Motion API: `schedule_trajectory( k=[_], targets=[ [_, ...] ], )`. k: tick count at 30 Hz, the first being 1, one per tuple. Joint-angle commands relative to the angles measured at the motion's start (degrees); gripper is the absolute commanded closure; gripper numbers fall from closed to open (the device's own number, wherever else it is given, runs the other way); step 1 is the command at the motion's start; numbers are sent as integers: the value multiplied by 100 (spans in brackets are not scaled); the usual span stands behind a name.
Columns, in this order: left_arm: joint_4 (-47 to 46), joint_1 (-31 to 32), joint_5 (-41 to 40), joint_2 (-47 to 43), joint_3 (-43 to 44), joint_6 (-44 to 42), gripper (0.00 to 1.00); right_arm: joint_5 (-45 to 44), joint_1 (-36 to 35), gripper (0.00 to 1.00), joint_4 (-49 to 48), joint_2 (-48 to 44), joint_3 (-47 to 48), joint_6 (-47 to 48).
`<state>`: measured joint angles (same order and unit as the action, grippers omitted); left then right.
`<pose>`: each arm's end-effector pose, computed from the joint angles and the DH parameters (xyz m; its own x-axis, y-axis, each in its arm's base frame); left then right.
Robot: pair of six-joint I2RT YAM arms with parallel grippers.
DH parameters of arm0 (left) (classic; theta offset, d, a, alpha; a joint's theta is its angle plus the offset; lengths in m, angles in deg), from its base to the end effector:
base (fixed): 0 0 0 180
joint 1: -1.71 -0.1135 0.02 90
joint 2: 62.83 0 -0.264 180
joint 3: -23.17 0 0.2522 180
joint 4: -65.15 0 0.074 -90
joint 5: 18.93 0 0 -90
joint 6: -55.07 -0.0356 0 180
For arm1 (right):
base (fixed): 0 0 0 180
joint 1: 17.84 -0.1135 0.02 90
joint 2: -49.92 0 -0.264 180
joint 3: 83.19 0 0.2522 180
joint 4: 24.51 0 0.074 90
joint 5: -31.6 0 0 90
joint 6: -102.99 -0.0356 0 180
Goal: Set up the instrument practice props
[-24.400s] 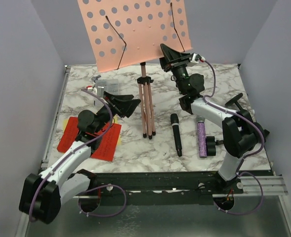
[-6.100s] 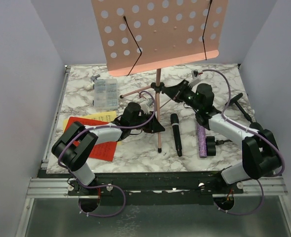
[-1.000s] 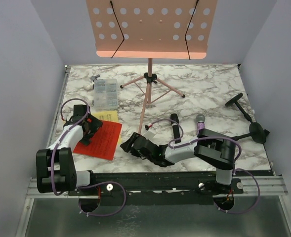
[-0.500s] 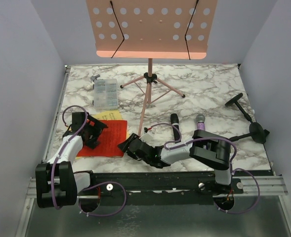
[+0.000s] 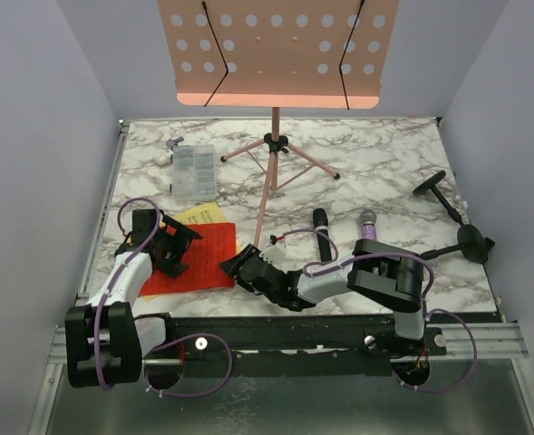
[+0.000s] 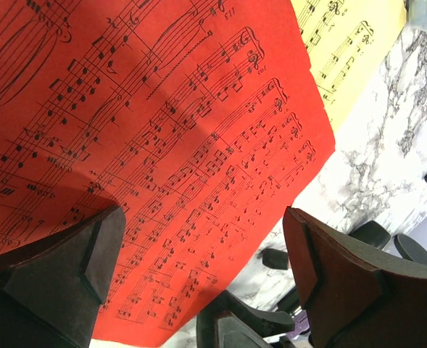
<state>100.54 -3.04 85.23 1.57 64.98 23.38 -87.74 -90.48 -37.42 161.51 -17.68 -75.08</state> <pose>0.1964 0.0076 0.1627 -0.4855 -0.8682 -0.1020 -0.6932 0.4535 -0.5601 0.1300 0.3575 0.1198 -0.7147 0.6336 -0.2961 0.1393 0.5439 0.8275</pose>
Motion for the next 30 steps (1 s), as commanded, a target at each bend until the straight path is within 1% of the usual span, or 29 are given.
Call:
schedule_trajectory(
  k=[1,2,4,6,8,10,13,15,17,20,23,27,30],
  targets=[
    [294,43,111,15,-81,-20,1,-342,59,42,-908,-94,-501,1111],
    [291,36,83,-10,-75,-21,1,-250,56,47,-1260,-148,-618,1418],
    [290,36,53,-69,-80,-23,1,-12,57,56,-1934,-156,-792,1693],
    [284,36,69,-122,-56,-59,1,144,59,71,-2552,-104,-923,1834],
    [277,36,38,-162,4,-127,1,138,61,82,-2754,-27,-963,1876],
    [285,33,-16,-226,86,-232,1,36,59,85,-2656,7,-910,1893],
    [281,36,-82,-444,148,-300,1,-152,60,85,-2343,31,-745,1914],
    [281,36,-123,-600,124,-284,1,-191,64,83,-2369,112,-719,1881],
    [282,45,-93,-707,88,-276,1,-110,61,78,-2575,244,-709,1794],
    [278,66,29,-779,77,-297,1,24,59,73,-2987,459,-701,1791],
    [272,91,-60,-709,99,-329,1,54,110,69,-3268,545,-707,1902],
    [236,101,-25,-369,24,-199,1,105,169,64,-3079,520,-702,1933],
    [169,132,17,-186,-59,-188,1,185,165,58,-3062,596,-708,1753]
  ],
)
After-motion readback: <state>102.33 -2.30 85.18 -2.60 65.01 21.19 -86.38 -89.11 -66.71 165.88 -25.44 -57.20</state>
